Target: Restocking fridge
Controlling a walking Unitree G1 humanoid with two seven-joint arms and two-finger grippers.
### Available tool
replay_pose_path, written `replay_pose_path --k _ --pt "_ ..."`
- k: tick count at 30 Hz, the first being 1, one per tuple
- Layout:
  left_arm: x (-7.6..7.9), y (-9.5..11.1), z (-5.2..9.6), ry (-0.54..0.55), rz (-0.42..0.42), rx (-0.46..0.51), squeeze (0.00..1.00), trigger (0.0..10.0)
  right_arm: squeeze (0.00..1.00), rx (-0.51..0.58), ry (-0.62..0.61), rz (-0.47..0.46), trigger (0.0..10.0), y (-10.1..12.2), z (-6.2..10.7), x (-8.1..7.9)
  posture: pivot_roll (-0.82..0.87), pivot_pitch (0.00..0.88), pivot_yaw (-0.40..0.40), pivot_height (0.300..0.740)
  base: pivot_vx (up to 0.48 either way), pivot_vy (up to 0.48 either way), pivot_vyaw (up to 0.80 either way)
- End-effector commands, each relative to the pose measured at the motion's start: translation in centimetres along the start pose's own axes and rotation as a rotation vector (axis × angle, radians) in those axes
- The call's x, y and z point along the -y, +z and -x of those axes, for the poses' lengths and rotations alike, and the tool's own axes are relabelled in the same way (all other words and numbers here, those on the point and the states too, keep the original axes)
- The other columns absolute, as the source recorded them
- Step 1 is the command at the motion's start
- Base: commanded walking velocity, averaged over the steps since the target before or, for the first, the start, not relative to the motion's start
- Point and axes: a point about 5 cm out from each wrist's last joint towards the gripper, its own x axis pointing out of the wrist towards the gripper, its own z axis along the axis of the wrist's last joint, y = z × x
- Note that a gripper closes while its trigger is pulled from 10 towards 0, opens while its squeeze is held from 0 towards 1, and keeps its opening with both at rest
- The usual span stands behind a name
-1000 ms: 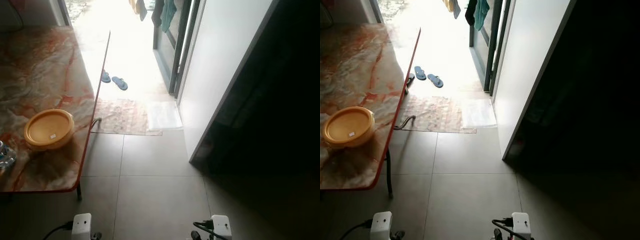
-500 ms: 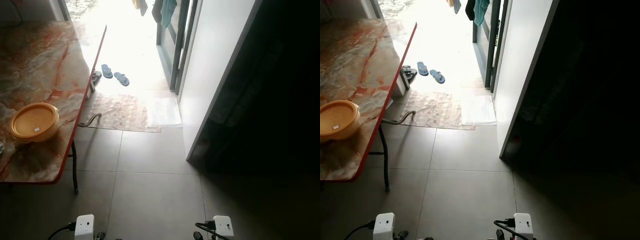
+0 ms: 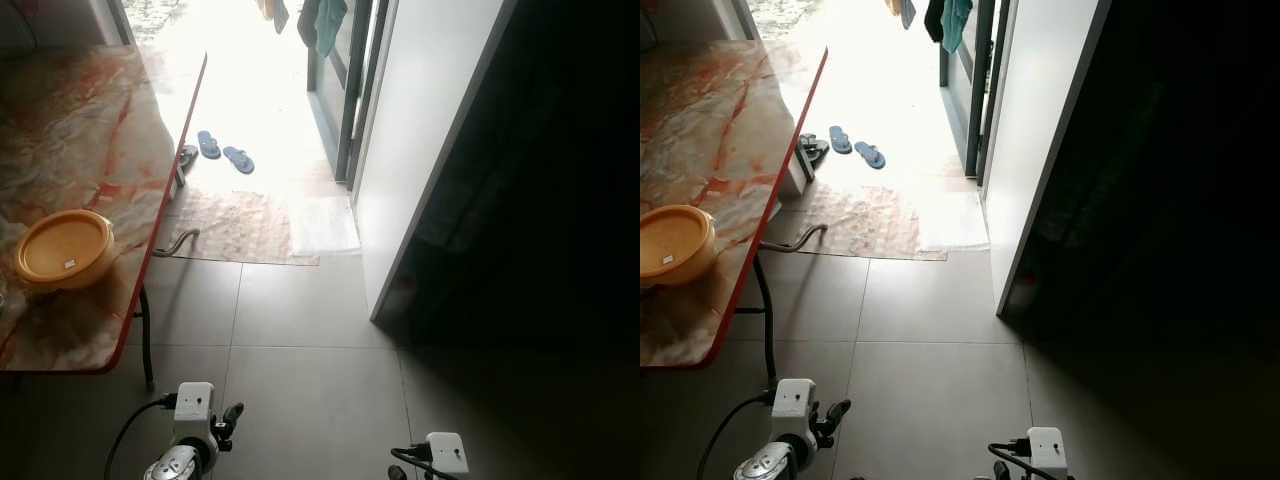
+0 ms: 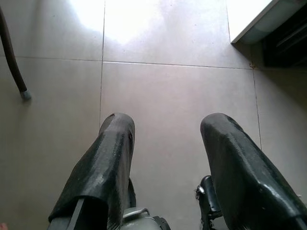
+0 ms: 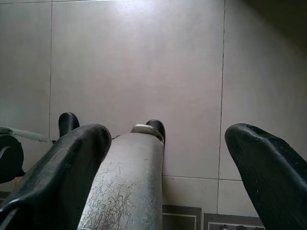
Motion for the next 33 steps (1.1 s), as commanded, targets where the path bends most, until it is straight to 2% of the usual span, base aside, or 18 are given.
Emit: replay_pose_path --k 1,3,4,5,8,10,11,16,21,23,25,27,29,31,33 --pt "0.2 0.0 0.0 -0.03 -0.028 0.01 0.0 10.0 0.0 -0.033 0.0 -0.002 10.0 -0.9 0.3 0.1 -0.07 0.159 -0.048 0.74 0.0 0.0 0.0" --pt "0.4 1.8 -0.4 -0.058 -0.094 0.084 0.0 10.0 0.0 -0.035 0.001 0.002 10.0 -1.0 0.3 0.2 -0.06 0.152 -0.049 0.74 0.0 0.0 0.0" --pt "0.4 1.8 -0.4 -0.058 -0.094 0.084 0.0 10.0 0.0 -0.035 0.001 0.002 10.0 -1.0 0.3 0.2 -0.06 0.152 -0.049 0.74 0.0 0.0 0.0" --pt "0.4 2.6 -0.6 -0.065 -0.122 0.121 0.0 10.0 0.0 -0.036 0.002 0.005 10.0 -1.0 0.3 0.2 -0.06 0.15 -0.049 0.74 0.0 0.0 0.0" --pt "0.8 8.0 -0.7 -0.107 -0.272 0.374 0.0 10.0 0.0 -0.04 0.005 0.012 10.0 -1.1 0.3 0.3 -0.06 0.146 -0.049 0.74 0.0 0.0 0.0" --pt "1.0 8.8 -0.6 -0.114 -0.269 0.41 0.0 10.0 0.0 -0.04 0.005 0.013 10.0 -1.1 0.3 0.3 -0.06 0.146 -0.049 0.74 0.0 0.0 0.0" --pt "1.7 11.1 -0.2 -0.124 -0.274 0.509 0.0 10.0 0.0 -0.041 0.008 0.016 10.0 -1.1 0.3 0.3 -0.06 0.147 -0.05 0.74 0.0 0.0 0.0" --pt "4.1 14.8 1.2 -0.173 -0.336 0.69 0.0 10.0 0.0 -0.041 0.01 0.019 10.0 -1.0 0.3 0.3 -0.05 0.164 -0.055 0.74 0.0 0.0 0.0" --pt "5.4 17.7 2.8 -0.152 -0.348 0.821 0.0 10.0 0.0 -0.042 0.008 0.022 10.0 -1.0 0.3 0.4 -0.05 0.167 -0.057 0.74 0.0 0.0 0.0" --pt "5.5 19.8 3.9 -0.107 -0.33 0.904 0.0 10.0 0.0 -0.04 0.006 0.02 10.0 -1.0 0.3 0.4 -0.06 0.173 -0.061 0.74 0.0 0.0 0.0" --pt "5.2 21.7 5.0 -0.057 -0.291 0.972 0.0 10.0 0.0 -0.036 0.001 0.015 10.0 -1.0 0.3 0.4 -0.05 0.176 -0.064 0.74 0.0 0.0 0.0" --pt "4.7 22.5 5.4 -0.029 -0.28 0.999 0.0 10.0 0.0 -0.035 0.0 0.014 10.0 -1.0 0.3 0.4 -0.05 0.176 -0.064 0.74 0.0 0.0 0.0" --pt "2.8 23.6 6.6 0.036 -0.291 1.017 0.0 10.0 0.0 -0.027 -0.001 0.006 10.0 -1.0 0.4 0.4 -0.05 0.177 -0.066 0.74 0.0 0.0 0.0" --pt "1.5 23.8 7.0 0.054 -0.291 1.006 0.0 10.0 0.0 -0.024 0.001 0.004 10.0 -0.9 0.4 0.4 -0.05 0.177 -0.066 0.74 0.0 0.0 0.0" --pt "0.5 23.7 7.4 0.066 -0.356 0.975 0.0 10.0 0.0 -0.03 0.006 0.014 10.0 -0.9 0.4 0.5 -0.03 0.184 -0.068 0.74 0.0 0.0 0.0"
